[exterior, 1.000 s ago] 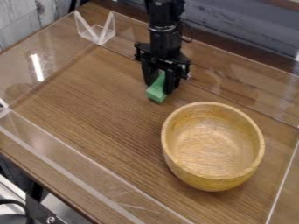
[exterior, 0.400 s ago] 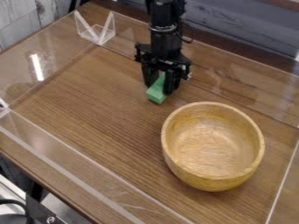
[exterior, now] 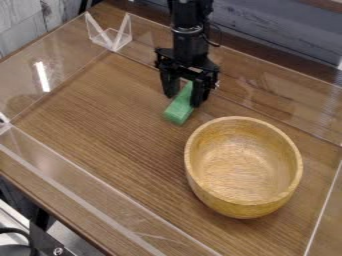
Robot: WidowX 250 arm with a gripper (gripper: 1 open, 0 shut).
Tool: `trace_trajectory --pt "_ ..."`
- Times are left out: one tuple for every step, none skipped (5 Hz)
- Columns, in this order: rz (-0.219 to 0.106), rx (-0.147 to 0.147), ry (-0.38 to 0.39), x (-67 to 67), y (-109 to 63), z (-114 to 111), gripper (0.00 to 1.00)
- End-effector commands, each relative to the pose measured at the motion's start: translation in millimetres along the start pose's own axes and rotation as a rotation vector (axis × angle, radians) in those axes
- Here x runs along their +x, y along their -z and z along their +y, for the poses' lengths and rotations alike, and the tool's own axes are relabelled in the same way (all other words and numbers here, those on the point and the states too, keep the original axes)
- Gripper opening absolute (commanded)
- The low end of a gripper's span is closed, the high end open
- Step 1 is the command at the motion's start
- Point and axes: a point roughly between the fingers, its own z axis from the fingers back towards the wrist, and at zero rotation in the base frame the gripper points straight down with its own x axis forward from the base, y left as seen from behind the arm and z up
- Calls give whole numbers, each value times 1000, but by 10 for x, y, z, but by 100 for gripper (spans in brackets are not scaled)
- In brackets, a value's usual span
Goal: Remove the green block from inside the brown bowl and put it on the table
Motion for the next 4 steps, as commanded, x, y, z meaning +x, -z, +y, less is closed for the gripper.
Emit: trace_trajectory --pt "-54 9 10 102 -158 33 0" --pt "-52 6 13 102 -123 53 100" --pt "-52 2 15 104 -90 69 100" --pt "-50 -1 17 103 -18 82 100"
